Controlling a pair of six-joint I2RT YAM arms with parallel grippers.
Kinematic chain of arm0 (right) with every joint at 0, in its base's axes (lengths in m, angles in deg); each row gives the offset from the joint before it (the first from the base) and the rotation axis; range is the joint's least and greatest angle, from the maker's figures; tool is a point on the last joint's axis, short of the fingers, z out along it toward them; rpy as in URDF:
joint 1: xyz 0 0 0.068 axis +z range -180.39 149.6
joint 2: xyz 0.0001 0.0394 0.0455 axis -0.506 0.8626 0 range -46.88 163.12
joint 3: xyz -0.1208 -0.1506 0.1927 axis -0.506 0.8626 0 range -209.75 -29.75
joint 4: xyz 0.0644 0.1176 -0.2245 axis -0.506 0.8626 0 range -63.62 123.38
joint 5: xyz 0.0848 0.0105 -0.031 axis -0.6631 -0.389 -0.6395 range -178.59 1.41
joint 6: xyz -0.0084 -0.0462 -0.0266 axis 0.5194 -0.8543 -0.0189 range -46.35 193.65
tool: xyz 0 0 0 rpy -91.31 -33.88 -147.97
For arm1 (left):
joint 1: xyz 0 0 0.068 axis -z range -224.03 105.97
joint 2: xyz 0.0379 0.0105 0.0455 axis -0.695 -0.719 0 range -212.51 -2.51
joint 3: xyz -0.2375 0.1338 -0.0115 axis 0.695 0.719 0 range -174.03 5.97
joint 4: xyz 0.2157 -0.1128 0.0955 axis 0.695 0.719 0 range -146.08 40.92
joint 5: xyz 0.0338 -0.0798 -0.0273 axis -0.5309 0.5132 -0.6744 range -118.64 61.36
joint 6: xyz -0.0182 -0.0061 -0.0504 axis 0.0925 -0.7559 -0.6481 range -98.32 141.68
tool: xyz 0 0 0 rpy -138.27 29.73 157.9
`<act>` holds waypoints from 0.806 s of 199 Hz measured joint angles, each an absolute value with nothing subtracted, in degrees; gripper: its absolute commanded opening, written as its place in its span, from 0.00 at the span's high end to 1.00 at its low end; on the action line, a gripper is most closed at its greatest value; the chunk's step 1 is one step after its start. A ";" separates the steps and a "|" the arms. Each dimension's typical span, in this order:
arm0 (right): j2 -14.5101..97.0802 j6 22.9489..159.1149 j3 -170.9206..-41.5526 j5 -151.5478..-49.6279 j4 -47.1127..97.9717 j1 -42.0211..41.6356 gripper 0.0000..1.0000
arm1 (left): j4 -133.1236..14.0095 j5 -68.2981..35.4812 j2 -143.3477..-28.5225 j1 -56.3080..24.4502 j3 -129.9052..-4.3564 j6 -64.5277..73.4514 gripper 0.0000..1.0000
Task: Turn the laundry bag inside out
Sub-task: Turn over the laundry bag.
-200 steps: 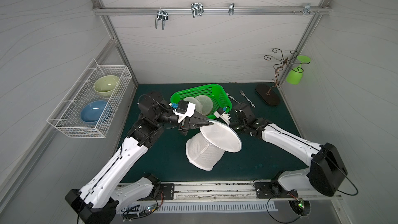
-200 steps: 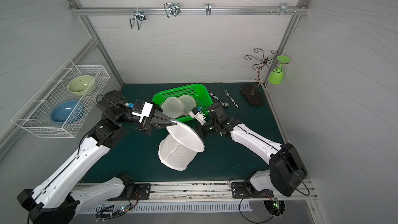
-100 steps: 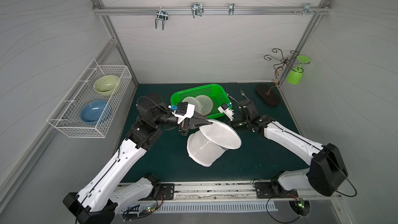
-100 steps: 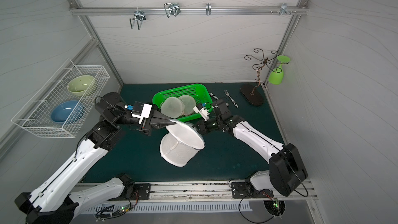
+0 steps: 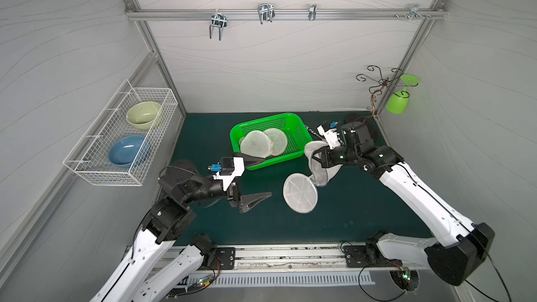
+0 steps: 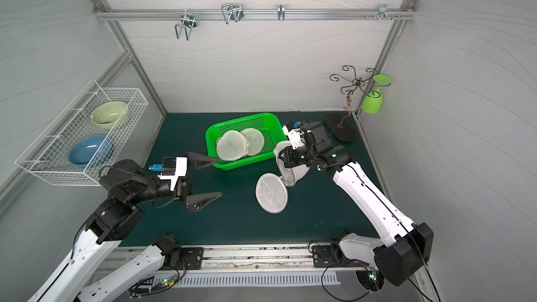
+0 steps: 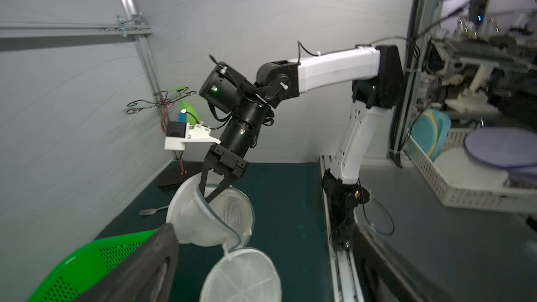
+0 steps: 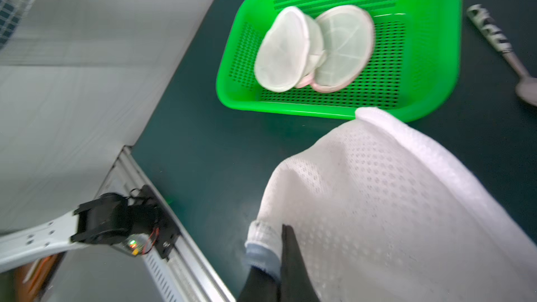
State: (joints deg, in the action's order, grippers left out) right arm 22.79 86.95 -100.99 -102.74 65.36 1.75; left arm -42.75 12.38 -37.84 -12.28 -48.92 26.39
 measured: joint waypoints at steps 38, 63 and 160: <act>23.25 87.71 -105.34 -94.89 74.13 3.10 1.00 | -38.95 -2.33 -39.32 -12.24 -48.85 13.37 0.17; 24.95 90.40 -108.99 -93.01 78.56 5.77 1.00 | -36.76 -7.01 -47.87 -11.08 -48.90 4.58 0.15; 25.74 95.93 -110.37 -101.43 79.77 11.47 1.00 | -32.13 -11.21 -66.89 -0.08 -48.42 4.47 0.03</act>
